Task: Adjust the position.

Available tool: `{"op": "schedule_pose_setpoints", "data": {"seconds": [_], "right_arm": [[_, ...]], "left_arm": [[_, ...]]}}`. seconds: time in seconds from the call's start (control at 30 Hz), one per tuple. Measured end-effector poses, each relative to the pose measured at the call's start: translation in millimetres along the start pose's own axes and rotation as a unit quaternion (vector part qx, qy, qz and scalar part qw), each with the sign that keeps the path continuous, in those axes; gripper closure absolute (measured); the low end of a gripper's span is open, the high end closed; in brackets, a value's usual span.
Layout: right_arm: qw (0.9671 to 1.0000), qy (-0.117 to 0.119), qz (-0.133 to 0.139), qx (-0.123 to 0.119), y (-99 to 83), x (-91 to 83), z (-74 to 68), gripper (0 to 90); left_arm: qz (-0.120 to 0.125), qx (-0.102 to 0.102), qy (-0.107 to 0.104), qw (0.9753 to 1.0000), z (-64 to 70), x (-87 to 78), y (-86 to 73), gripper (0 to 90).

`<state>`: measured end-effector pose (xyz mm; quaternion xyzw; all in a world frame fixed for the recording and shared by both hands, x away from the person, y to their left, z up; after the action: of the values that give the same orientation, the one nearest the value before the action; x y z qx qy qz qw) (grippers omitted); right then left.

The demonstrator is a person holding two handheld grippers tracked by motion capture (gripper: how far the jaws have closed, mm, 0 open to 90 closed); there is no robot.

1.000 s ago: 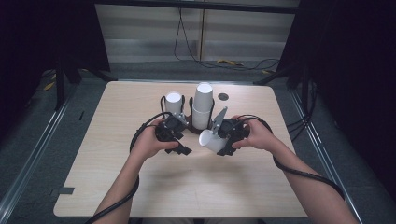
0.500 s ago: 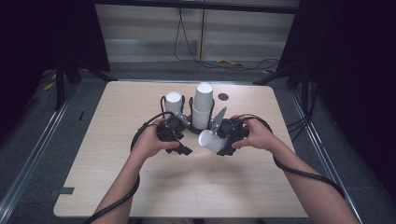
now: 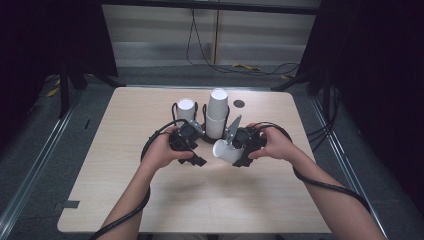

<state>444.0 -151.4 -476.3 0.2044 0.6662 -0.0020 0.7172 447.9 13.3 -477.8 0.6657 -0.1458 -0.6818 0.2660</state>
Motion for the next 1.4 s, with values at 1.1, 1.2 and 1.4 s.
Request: {"op": "schedule_pose_setpoints", "data": {"seconds": [1.1,1.2,1.4], "right_arm": [[1.0,0.001,-0.003,-0.004,5.7,4.2,-1.6,21.4],[1.0,0.002,-0.005,-0.006,6.2,4.5,-1.5,21.4],[0.9999,0.003,-0.009,-0.008,8.0,5.7,-1.8,21.4]], "left_arm": [[0.009,0.026,-0.018,0.9994,5.9,5.1,19.9,20.7],[0.009,0.028,-0.019,0.9994,5.5,4.2,20.1,20.7],[0.013,0.032,-0.019,0.9992,5.8,3.6,20.3,20.6]]}}
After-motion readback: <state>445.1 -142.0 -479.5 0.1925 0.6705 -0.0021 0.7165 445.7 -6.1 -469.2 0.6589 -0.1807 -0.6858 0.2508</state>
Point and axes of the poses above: each handheld gripper's, and its own axes: x roughly forward along the jaws, y roughly out of its top, z roughly to its right, the point moved 7 cm from there along x, roughly forward along the jaws, and after that the axes turned 11 degrees about x, right-handed, at the moved point
